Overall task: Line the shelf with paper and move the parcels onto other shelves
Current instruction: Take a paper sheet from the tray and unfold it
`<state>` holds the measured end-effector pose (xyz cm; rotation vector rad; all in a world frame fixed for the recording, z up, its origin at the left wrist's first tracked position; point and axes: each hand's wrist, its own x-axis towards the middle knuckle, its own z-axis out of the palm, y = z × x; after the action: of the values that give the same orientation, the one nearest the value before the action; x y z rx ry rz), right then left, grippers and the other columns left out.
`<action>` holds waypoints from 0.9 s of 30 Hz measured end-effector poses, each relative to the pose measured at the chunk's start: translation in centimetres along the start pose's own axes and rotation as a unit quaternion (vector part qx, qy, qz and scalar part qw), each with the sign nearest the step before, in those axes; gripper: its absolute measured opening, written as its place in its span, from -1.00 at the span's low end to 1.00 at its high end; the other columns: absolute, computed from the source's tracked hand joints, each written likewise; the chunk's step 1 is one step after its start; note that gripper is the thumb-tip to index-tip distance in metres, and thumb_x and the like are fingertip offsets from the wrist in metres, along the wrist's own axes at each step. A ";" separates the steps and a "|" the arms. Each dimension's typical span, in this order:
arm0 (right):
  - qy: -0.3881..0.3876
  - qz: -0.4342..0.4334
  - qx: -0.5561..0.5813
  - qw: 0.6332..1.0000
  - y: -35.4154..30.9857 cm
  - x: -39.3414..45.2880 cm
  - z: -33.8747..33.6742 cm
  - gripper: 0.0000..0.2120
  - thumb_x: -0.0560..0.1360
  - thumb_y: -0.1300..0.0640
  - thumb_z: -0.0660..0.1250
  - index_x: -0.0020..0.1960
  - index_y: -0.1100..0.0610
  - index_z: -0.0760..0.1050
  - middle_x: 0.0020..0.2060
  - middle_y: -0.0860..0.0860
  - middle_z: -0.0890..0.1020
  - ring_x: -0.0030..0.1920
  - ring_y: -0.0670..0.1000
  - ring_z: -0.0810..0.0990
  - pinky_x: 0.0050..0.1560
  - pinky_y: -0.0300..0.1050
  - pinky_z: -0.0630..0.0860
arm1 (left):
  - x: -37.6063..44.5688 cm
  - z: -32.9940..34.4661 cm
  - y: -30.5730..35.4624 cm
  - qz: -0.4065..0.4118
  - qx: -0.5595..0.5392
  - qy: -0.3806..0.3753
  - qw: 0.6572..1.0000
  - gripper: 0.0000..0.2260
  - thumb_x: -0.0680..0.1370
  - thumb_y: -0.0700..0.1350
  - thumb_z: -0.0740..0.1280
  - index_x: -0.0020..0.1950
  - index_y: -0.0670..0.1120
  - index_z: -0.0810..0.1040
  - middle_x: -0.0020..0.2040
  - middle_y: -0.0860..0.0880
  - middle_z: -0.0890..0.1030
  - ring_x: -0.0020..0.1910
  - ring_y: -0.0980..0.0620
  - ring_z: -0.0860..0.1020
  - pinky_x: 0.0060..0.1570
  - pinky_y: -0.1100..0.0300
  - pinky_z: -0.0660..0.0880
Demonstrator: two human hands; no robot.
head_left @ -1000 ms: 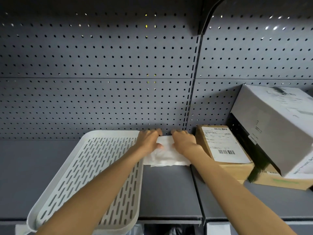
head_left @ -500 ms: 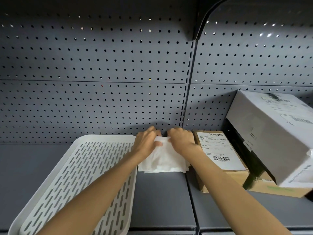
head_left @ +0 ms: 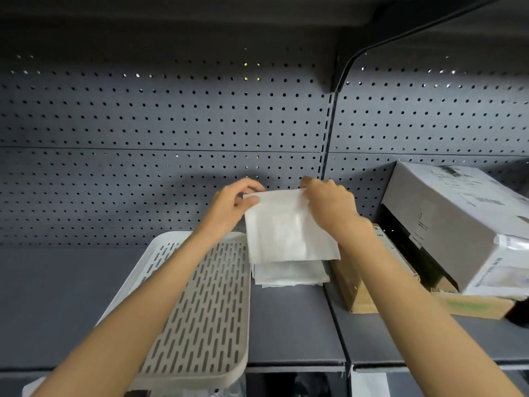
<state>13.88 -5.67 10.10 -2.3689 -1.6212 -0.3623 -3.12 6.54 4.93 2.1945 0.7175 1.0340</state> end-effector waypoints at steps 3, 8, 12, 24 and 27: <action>0.014 0.002 -0.002 1.000 -2.0 -1.0 -1.0 -0.60 0.52 0.46 0.13 0.28 0.17 0.42 0.05 0.19 0.59 0.06 0.27 0.59 -0.14 0.01 0.36 | -1.8 -2.8 0.0 0.031 -0.034 -0.011 0.999 -0.70 0.64 -0.40 0.22 0.19 -0.07 0.59 0.12 0.06 0.64 0.04 0.38 0.58 0.00 0.47 0.46; 0.006 0.016 0.003 1.000 -6.3 -1.8 -1.8 -0.65 0.55 0.42 0.12 0.28 0.18 0.43 0.03 0.17 0.59 0.00 0.23 0.57 -0.14 -0.02 0.35 | -4.4 -7.3 -1.2 0.024 -0.088 -0.031 0.995 -0.63 0.62 -0.43 0.21 0.29 -0.09 0.59 0.28 0.11 0.60 0.25 0.38 0.52 0.14 0.47 0.46; -0.004 0.023 0.010 1.000 -10.4 -2.2 -2.3 -0.64 0.55 0.42 0.08 0.26 0.18 0.43 -0.04 0.15 0.54 -0.04 0.22 0.53 -0.12 -0.01 0.35 | -5.7 -11.2 -2.6 0.012 -0.106 -0.071 0.992 -0.63 0.60 -0.41 0.30 0.29 -0.06 0.64 0.37 0.11 0.55 0.32 0.24 0.53 0.23 0.38 0.48; -0.082 0.040 0.120 0.989 -19.7 -2.6 -1.1 -0.83 0.65 0.20 0.01 -0.01 0.16 0.36 -0.24 0.07 0.44 -0.16 0.17 0.47 -0.20 -0.05 0.38 | -8.4 -17.7 -4.3 0.040 -0.088 -0.080 0.992 -0.89 0.58 -0.29 0.39 -0.09 -0.12 0.61 0.20 0.07 0.64 0.18 0.29 0.57 0.13 0.42 0.44; -0.099 0.039 0.200 0.974 -21.0 -3.3 -1.3 -0.71 0.68 0.00 0.02 0.17 0.14 0.42 0.02 0.18 0.58 0.03 0.23 0.57 0.09 0.10 0.52 | -8.8 -18.7 -4.9 0.021 -0.136 -0.049 0.989 -0.88 0.65 -0.11 0.32 -0.01 -0.15 0.56 -0.05 -0.05 0.66 -0.08 0.06 0.60 -0.06 0.18 0.44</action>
<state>-6.96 -1.60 11.55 -2.2001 -1.5020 0.2059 -24.09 9.15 6.81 2.0143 0.4570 0.9755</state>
